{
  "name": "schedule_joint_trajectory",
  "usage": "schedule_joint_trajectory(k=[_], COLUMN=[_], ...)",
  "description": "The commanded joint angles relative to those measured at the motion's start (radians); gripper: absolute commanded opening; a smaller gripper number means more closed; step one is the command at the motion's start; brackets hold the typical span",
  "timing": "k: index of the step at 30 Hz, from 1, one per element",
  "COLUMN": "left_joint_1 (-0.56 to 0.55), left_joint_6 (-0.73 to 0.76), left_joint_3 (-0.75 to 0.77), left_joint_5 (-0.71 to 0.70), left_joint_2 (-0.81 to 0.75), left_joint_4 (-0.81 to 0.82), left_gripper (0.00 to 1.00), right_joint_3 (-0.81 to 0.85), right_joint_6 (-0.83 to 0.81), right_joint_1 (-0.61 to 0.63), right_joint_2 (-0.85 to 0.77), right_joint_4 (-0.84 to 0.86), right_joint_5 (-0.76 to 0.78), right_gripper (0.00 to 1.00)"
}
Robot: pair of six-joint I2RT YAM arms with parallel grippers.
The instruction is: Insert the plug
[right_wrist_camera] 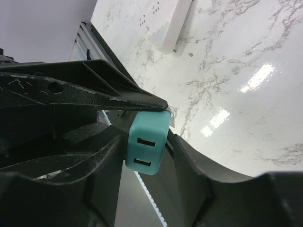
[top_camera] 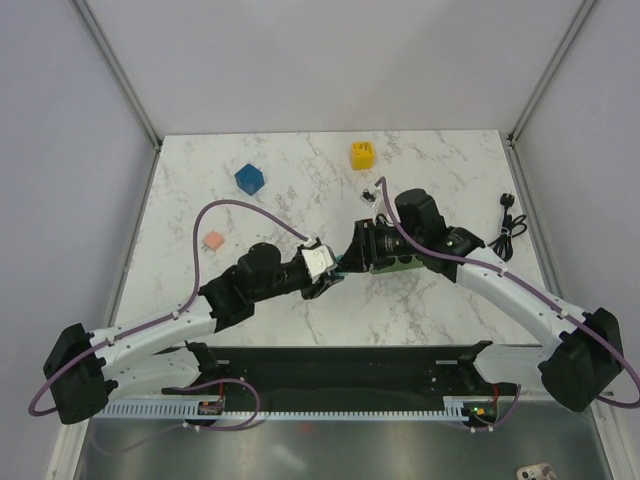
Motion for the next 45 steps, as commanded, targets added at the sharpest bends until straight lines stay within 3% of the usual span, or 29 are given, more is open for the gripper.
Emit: schedule_joint_trajectory(k=[1, 3, 4, 6, 7, 8, 9, 10, 12, 14, 19, 23, 29, 36, 45], left_joint_1=[-0.001, 0.0, -0.001, -0.001, -0.001, -0.001, -0.001, -0.001, -0.001, -0.001, -0.001, -0.001, -0.001, -0.001, 0.0], left_joint_6=[-0.035, -0.035, -0.035, -0.046, -0.05, -0.062, -0.066, -0.07, -0.092, -0.105, -0.116, -0.207, -0.284, -0.334, -0.385], left_joint_3=[0.038, 0.037, 0.038, 0.046, 0.047, 0.053, 0.058, 0.061, 0.064, 0.06, 0.093, 0.177, 0.182, 0.201, 0.198], left_joint_5=[0.033, 0.044, 0.047, 0.036, 0.029, 0.015, 0.013, 0.013, 0.015, 0.024, 0.013, -0.045, -0.073, -0.061, -0.094], left_joint_2=[0.01, 0.013, 0.012, 0.013, 0.013, 0.012, 0.012, 0.01, -0.007, -0.028, -0.06, -0.07, -0.143, -0.246, -0.223], left_joint_4=[0.045, 0.048, 0.048, 0.048, 0.047, 0.039, 0.031, 0.024, 0.011, 0.01, -0.103, -0.238, -0.262, -0.327, -0.452], left_gripper=[0.02, 0.02, 0.02, 0.13, 0.35, 0.59, 0.76, 0.84, 0.86, 0.99, 1.0, 1.0, 1.0, 1.0, 1.0], right_joint_3=[-0.015, -0.02, -0.021, -0.023, -0.024, -0.026, -0.03, -0.032, -0.038, -0.039, -0.015, -0.001, 0.008, -0.006, 0.037], right_joint_6=[0.011, 0.016, 0.016, 0.015, 0.015, 0.016, 0.022, 0.028, 0.036, 0.038, -0.022, -0.054, -0.051, 0.05, 0.231], right_joint_1=[0.007, 0.008, 0.007, 0.007, 0.007, 0.007, 0.007, 0.007, 0.007, 0.005, -0.009, -0.038, -0.072, -0.154, -0.227], right_joint_2=[0.007, 0.01, 0.012, 0.012, 0.007, 0.006, 0.002, -0.002, -0.005, -0.008, -0.011, -0.011, -0.005, -0.019, 0.038], right_joint_4=[0.05, 0.057, 0.058, 0.058, 0.057, 0.055, 0.055, 0.057, 0.055, 0.04, -0.069, -0.169, -0.245, -0.272, -0.353], right_joint_5=[0.035, 0.043, 0.044, 0.049, 0.058, 0.069, 0.078, 0.084, 0.11, 0.147, 0.276, 0.378, 0.492, 0.561, 0.703], right_gripper=[0.48, 0.39, 0.28, 0.18, 0.05, 0.0, 0.0, 0.0, 0.0, 0.0, 0.0, 0.0, 0.0, 0.0, 0.0])
